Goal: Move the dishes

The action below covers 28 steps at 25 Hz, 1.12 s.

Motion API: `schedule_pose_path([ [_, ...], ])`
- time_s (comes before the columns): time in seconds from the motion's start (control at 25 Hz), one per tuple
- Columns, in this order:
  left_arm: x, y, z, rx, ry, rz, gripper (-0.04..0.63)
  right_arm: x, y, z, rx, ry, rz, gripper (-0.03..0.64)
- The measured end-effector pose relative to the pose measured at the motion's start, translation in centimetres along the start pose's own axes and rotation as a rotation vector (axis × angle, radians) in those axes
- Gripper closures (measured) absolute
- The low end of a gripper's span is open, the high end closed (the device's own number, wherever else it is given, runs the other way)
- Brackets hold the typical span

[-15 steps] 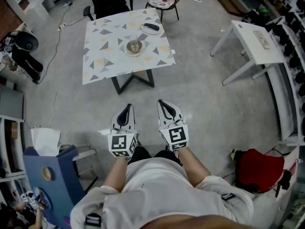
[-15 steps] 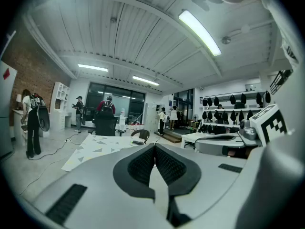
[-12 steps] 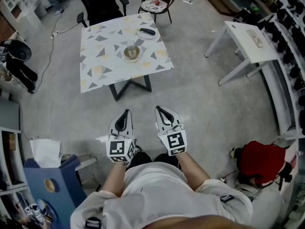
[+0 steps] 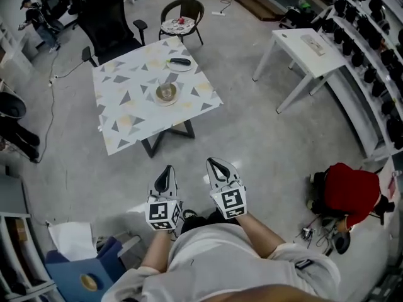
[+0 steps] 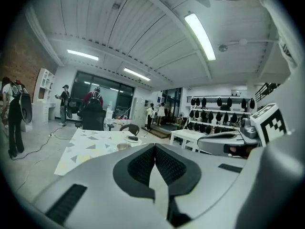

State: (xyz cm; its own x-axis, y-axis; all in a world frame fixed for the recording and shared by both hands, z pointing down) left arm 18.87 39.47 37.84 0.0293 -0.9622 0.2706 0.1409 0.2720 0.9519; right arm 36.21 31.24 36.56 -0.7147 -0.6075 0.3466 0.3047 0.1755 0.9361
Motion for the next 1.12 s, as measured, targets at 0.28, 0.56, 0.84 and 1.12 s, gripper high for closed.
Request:
schedule_pose_path([
  [0.28, -0.5, 0.8, 2.2, 0.008, 0.04, 0.01, 0.575, 1.4, 0.5, 2.1, -0.014, -0.012, 0.01, 0.592],
  [0.56, -0.8, 1.6, 4.3, -0.02, 0.025, 0.029, 0.575, 3.8, 0.6, 3.6, 0.006, -0.042, 0.053, 0.536],
  [0.84, 0.3, 1.4, 8.2, -0.023, -0.036, 0.05, 0.575, 9.2, 1.0, 3.6, 0.008, -0.091, 0.07, 0.506],
  [1.12, 5.7, -1.2, 12.8, -0.004, -0.075, 0.077, 0.575, 16.4, -1.3, 0.5, 0.013, -0.115, 0.04, 0.488],
])
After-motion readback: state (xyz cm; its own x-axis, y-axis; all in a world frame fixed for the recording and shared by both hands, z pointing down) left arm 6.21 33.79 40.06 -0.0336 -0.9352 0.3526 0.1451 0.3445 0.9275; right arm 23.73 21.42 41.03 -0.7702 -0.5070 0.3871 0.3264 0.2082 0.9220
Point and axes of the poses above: the fingertips, and each gripper's own axes: x forward along the fingers, z to its left, y out of its underside, the point moved 8 cm from there along -x, backward along the fingers, and after that the axes turned 3 degrees about z, right-handed, at the moved point
